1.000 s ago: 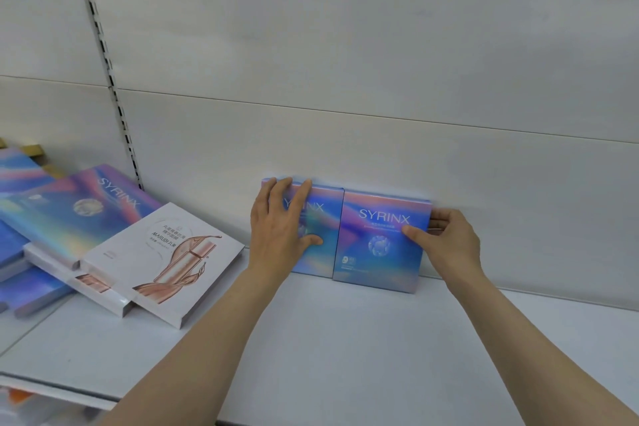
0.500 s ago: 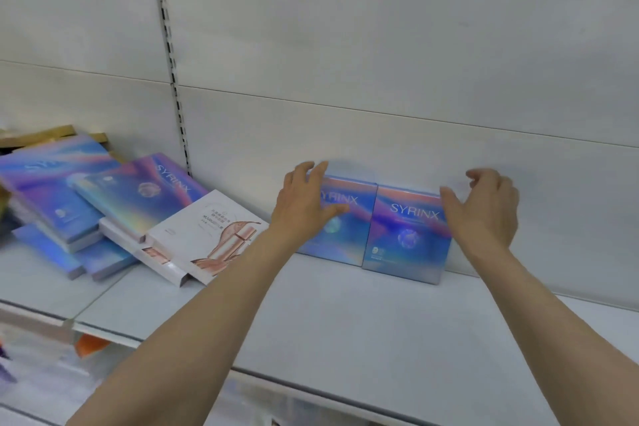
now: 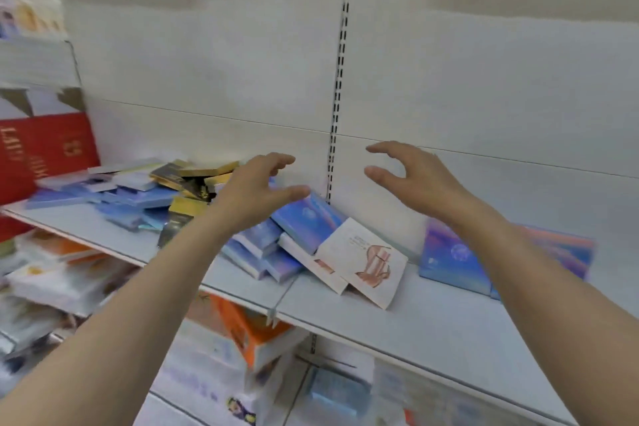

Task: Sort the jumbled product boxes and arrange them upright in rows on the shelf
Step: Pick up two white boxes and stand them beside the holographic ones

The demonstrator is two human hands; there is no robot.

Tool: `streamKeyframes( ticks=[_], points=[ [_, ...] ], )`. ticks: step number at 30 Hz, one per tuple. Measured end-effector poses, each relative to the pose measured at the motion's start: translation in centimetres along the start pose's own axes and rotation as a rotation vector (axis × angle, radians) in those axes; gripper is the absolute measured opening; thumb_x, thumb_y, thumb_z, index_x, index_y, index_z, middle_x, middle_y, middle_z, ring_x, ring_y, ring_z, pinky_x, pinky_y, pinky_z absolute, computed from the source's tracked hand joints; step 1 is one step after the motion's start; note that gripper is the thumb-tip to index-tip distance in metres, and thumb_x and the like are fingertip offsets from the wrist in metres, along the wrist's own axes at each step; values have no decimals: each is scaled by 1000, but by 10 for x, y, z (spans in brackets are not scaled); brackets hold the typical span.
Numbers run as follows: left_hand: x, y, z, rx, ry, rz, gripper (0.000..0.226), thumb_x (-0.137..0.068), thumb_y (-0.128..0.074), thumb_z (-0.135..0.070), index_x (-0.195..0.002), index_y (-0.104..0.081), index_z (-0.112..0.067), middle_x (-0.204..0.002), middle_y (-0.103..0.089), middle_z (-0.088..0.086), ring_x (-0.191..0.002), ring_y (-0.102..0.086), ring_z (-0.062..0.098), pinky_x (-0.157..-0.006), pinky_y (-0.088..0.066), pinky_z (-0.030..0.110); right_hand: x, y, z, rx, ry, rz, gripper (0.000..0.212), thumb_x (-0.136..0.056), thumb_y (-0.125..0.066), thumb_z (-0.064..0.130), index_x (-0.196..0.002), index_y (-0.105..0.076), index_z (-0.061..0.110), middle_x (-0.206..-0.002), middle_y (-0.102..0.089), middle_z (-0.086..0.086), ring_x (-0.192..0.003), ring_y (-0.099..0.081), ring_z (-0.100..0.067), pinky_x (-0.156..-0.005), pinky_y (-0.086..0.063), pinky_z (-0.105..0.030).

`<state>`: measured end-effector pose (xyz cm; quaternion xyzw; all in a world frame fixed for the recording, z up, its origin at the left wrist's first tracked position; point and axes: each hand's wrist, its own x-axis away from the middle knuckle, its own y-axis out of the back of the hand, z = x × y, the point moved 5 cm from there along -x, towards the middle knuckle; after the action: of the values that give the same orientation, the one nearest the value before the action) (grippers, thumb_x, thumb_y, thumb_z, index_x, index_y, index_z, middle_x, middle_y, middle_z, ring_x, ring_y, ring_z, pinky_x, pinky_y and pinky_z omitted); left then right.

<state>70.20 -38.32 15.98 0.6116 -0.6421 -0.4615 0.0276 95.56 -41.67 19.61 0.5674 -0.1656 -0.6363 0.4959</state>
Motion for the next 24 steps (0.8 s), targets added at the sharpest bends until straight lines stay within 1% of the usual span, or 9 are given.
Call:
streamKeyframes(
  ticks=[5,7,9,13,15,17,19,20,24],
  points=[
    [71,82,73,214,108,-85,61,-72,-74,-53,-127,-58,-32,-123,-60,-17,-117,-53,-3,-88,-44,16,17,-83,99,-364,0,25,42,-92,-62,44,-132,-57,34,-134,-57,16,-124,-51,-4,-105,-41,-28],
    [100,101,103,182,145,-88,62,-75,-75,-48,-131,-56,-31,-127,-58,-17,-120,-50,-4,-95,-46,24,23,-124,129,-380,16,53,42,-92,-64,42,-132,-57,32,-134,-57,15,-124,-51,-4,-102,-39,-24],
    [123,117,132,91,187,-87,62,-78,-76,-43,-134,-53,-30,-131,-56,-13,-120,-50,2,-100,-46,32,26,-166,155,-350,38,100,45,-91,-66,40,-134,-56,29,-136,-56,13,-125,-48,-5,-96,-34,-18],
    [153,138,192,79,304,-56,62,-79,-77,-34,-135,-52,-26,-132,-56,-6,-121,-53,9,-101,-49,38,19,-238,199,-276,83,231,48,-90,-67,39,-136,-53,31,-140,-53,9,-129,-46,-9,-99,-34,-22],
    [163,149,225,67,333,-71,60,-79,-78,-34,-134,-54,-27,-128,-57,-9,-118,-54,6,-97,-49,28,9,-270,217,-271,105,284,48,-90,-66,40,-136,-52,34,-139,-52,10,-127,-46,-8,-96,-33,-21],
    [166,161,257,32,344,-90,59,-78,-78,-35,-132,-55,-28,-123,-57,-14,-110,-53,-6,-86,-43,9,-7,-301,233,-286,110,315,48,-90,-66,41,-136,-52,35,-140,-52,10,-126,-47,-9,-95,-34,-21],
    [163,174,289,37,365,-94,59,-78,-78,-35,-131,-56,-28,-122,-58,-15,-105,-51,-15,-79,-41,2,-27,-333,248,-291,117,331,50,-90,-67,41,-137,-51,37,-141,-50,11,-126,-48,-9,-97,-37,-24],
    [158,181,306,28,374,-93,59,-78,-78,-36,-131,-56,-27,-123,-58,-14,-106,-51,-13,-81,-42,4,-40,-348,256,-295,119,340,50,-90,-67,42,-137,-50,38,-141,-50,12,-125,-49,-10,-97,-38,-25],
    [121,216,373,-41,386,-98,56,-81,-75,-37,-132,-56,-26,-127,-58,-10,-117,-53,4,-96,-46,28,-98,-404,285,-370,117,361,50,-89,-66,46,-136,-51,39,-139,-50,16,-124,-48,-6,-101,-41,-29]
  ],
)
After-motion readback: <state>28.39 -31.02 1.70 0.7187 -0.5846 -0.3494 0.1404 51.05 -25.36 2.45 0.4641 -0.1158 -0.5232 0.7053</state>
